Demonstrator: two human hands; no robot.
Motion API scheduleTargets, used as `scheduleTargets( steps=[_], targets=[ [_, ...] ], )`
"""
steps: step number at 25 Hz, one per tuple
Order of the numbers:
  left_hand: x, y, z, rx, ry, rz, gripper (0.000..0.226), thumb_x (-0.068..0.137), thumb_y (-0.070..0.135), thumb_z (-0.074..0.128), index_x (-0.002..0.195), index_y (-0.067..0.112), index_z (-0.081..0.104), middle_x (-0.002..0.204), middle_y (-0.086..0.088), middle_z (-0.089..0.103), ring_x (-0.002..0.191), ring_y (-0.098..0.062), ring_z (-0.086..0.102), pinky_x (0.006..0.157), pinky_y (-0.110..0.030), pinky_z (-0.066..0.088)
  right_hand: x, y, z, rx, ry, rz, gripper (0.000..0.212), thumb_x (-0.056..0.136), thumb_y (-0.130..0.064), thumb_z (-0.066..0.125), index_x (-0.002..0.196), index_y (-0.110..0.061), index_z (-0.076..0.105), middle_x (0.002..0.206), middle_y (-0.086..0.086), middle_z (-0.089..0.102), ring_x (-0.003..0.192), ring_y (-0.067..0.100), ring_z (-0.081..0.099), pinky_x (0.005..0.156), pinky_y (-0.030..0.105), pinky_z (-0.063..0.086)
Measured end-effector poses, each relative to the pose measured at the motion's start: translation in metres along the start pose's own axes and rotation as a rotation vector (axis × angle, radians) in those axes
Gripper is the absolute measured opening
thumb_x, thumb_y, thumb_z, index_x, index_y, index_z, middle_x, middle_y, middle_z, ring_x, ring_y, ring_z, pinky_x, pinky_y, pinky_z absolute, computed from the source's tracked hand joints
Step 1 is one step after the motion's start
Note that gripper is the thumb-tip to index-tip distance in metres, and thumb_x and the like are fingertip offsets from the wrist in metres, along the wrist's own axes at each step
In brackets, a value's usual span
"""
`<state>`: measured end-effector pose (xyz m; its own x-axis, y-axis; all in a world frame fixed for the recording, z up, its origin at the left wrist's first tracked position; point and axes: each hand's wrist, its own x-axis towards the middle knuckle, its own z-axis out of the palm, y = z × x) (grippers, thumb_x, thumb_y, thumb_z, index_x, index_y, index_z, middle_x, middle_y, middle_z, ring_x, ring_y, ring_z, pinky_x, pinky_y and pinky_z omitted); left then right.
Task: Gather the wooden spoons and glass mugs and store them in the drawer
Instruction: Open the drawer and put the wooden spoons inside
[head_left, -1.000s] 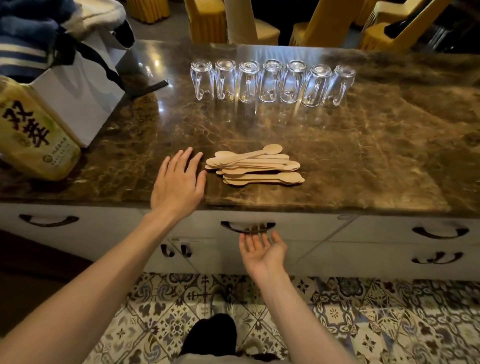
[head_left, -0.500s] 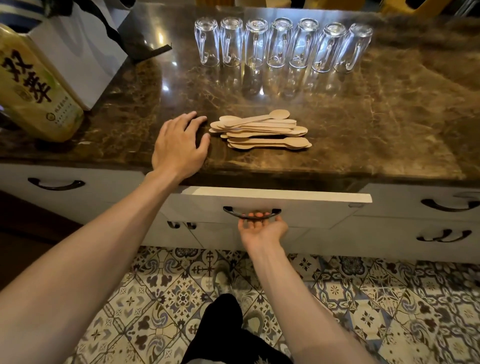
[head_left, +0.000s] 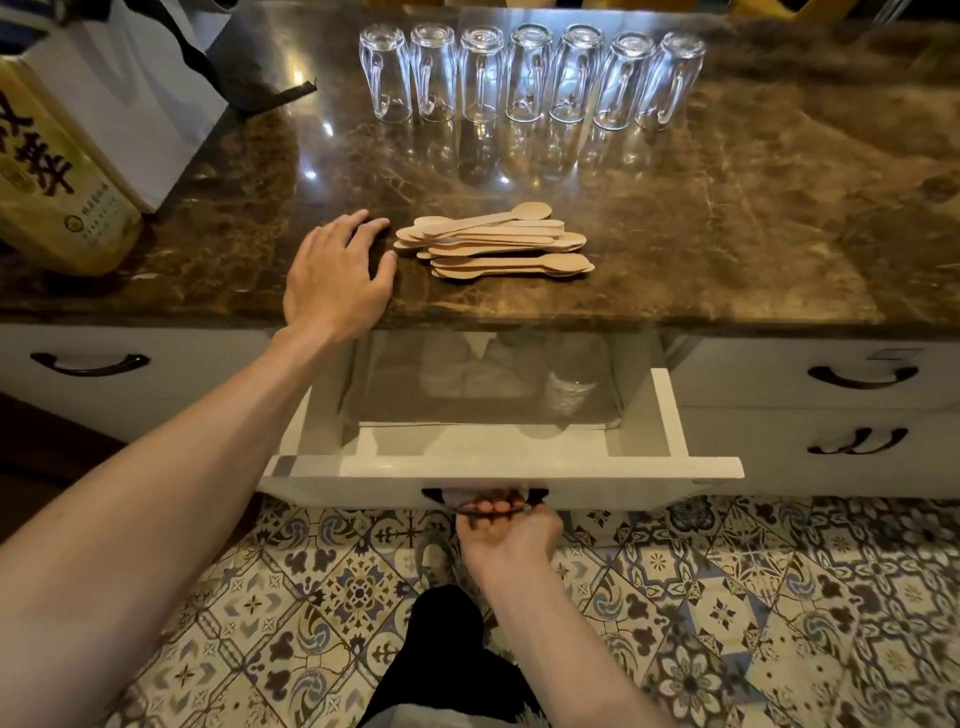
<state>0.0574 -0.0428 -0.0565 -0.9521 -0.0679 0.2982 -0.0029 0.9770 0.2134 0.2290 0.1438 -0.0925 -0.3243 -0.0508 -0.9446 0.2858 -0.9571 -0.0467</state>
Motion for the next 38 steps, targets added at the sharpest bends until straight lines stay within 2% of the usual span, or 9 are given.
scheduleTargets(
  steps=[11,18,20,23,26,29,33,35,38],
  targets=[
    [-0.002,0.011,0.001,-0.004,-0.016,-0.006,0.049,0.093,0.044,0.035,0.138,0.024,0.042,0.146,-0.004,0.042,0.133,-0.022,0.036,0.114,-0.040,0.023,-0.023,0.005,-0.052,0.037,0.113,-0.013,0.031,0.093,-0.023,0.035,0.066,-0.012,0.045,0.061,0.006,0.042,0.055,0.018,0.034,0.057,0.028,0.035],
    [-0.002,0.009,-0.002,-0.004,-0.023,0.015,0.051,0.092,0.044,0.033,0.138,0.023,0.042,0.146,-0.005,0.041,0.134,-0.023,0.035,0.115,-0.040,0.021,-0.029,0.013,-0.070,0.052,0.093,-0.020,0.031,0.092,-0.023,0.037,0.066,-0.011,0.047,0.062,0.006,0.043,0.054,0.018,0.035,0.057,0.029,0.039],
    [-0.002,0.007,-0.003,-0.001,-0.017,0.018,0.052,0.092,0.045,0.032,0.138,0.023,0.042,0.146,-0.005,0.041,0.135,-0.022,0.035,0.115,-0.040,0.021,-0.030,0.013,-0.073,0.046,0.072,-0.014,0.030,0.095,-0.026,0.039,0.075,-0.008,0.053,0.070,0.010,0.051,0.061,0.021,0.045,0.066,0.034,0.046],
    [-0.004,0.006,-0.002,-0.007,-0.028,0.014,0.052,0.092,0.046,0.032,0.138,0.023,0.041,0.146,-0.005,0.041,0.135,-0.022,0.034,0.115,-0.040,0.020,-0.037,0.011,-0.082,0.013,0.090,0.018,0.029,0.095,-0.027,0.041,0.092,-0.002,0.057,0.097,0.018,0.060,0.085,0.029,0.056,0.095,0.044,0.045],
    [-0.011,0.014,0.004,-0.013,-0.041,0.027,0.052,0.092,0.045,0.032,0.138,0.023,0.041,0.146,-0.005,0.041,0.135,-0.022,0.034,0.115,-0.040,0.020,-0.055,0.003,-0.089,-0.090,0.135,0.034,0.027,0.094,-0.022,0.046,0.110,-0.003,0.055,0.118,0.021,0.056,0.101,0.030,0.054,0.093,0.044,0.043],
    [-0.010,0.013,0.005,-0.018,-0.036,0.029,0.051,0.093,0.045,0.033,0.138,0.022,0.042,0.146,-0.005,0.041,0.135,-0.022,0.035,0.115,-0.040,0.020,-0.080,-0.003,-0.085,-0.199,0.134,0.083,0.032,0.091,-0.017,0.053,0.119,-0.002,0.053,0.124,0.021,0.049,0.107,0.031,0.049,0.087,0.044,0.043],
    [-0.012,0.007,0.004,-0.013,-0.045,0.019,0.051,0.093,0.044,0.033,0.138,0.022,0.042,0.146,-0.005,0.041,0.135,-0.022,0.034,0.115,-0.039,0.019,-0.112,-0.005,-0.071,-0.277,-0.047,0.166,0.030,0.085,-0.011,0.056,0.113,-0.002,0.055,0.107,0.020,0.054,0.102,0.034,0.057,0.070,0.043,0.048],
    [-0.013,0.010,0.005,-0.009,-0.053,0.018,0.050,0.093,0.043,0.034,0.138,0.021,0.042,0.147,-0.005,0.041,0.136,-0.022,0.033,0.115,-0.039,0.019,-0.123,-0.010,-0.060,-0.388,-0.228,0.118,0.034,0.075,-0.011,0.061,0.108,-0.005,0.059,0.101,0.017,0.061,0.097,0.032,0.063,0.072,0.042,0.050],
    [-0.016,0.012,0.003,-0.006,-0.056,0.012,0.050,0.094,0.041,0.034,0.139,0.020,0.041,0.147,-0.006,0.040,0.136,-0.022,0.032,0.116,-0.039,0.018,-0.127,-0.028,-0.026,-1.012,-0.590,-0.262,0.035,0.072,-0.030,0.068,0.106,-0.023,0.063,0.100,-0.001,0.070,0.099,0.014,0.066,0.088,0.035,0.047]
  ],
)
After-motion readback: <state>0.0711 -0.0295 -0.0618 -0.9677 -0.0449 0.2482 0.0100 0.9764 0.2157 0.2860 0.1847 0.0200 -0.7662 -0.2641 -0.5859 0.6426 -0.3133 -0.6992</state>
